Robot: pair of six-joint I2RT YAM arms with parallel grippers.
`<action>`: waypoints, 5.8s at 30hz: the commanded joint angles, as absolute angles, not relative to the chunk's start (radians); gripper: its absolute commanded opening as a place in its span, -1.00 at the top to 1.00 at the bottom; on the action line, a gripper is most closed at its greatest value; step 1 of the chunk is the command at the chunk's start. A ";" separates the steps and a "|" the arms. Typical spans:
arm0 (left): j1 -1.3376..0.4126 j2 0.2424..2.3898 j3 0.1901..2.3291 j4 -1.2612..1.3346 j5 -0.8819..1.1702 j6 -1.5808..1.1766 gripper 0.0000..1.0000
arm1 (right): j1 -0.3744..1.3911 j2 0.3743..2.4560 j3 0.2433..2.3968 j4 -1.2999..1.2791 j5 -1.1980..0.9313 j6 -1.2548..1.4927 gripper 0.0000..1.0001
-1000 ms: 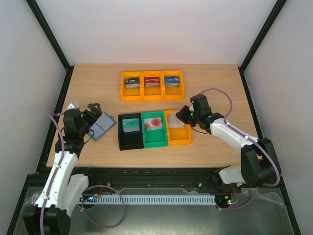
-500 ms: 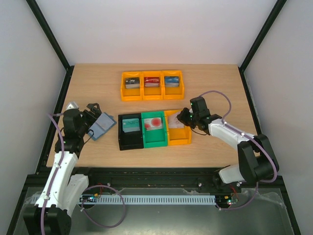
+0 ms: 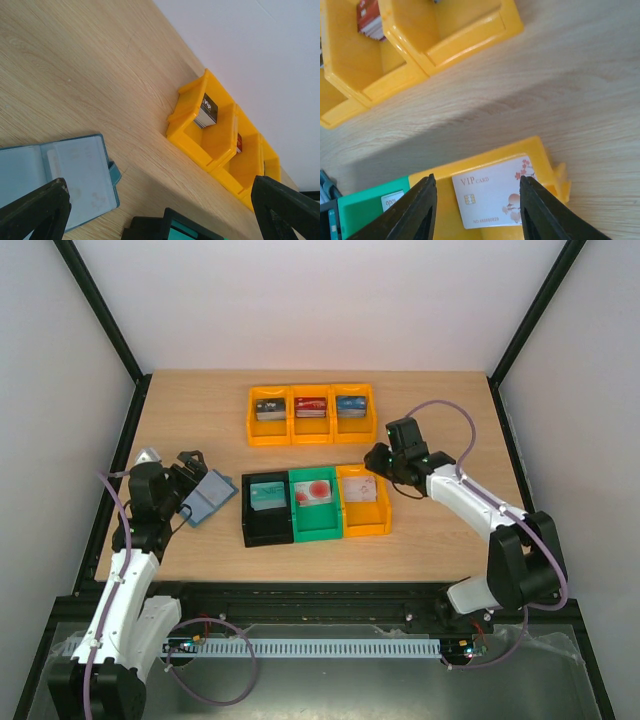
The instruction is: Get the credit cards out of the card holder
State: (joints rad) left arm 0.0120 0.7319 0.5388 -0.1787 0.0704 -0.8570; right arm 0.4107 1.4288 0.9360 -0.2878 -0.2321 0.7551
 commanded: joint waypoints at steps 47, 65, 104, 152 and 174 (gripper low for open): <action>0.297 0.961 0.125 0.275 0.327 -0.969 -0.66 | 0.619 1.756 1.105 -0.493 0.033 0.488 0.97; 0.279 1.070 0.107 0.480 0.411 -0.938 -0.34 | 0.616 1.672 1.130 -0.562 0.037 0.482 0.97; -0.096 0.785 0.869 0.272 1.005 -0.250 0.96 | 0.662 1.248 1.251 0.123 -0.965 0.464 -0.92; -0.174 0.735 0.805 0.428 1.032 -0.223 0.95 | 0.726 1.334 1.332 0.062 -0.770 0.281 -0.45; -0.208 0.747 0.761 0.369 0.920 -0.170 0.62 | 0.814 1.418 1.390 0.119 -0.784 0.374 0.92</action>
State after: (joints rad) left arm -0.1909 0.7483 0.7773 0.3733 0.9413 -0.2260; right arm 0.7986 1.4166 1.3510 0.0864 -0.7776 0.3592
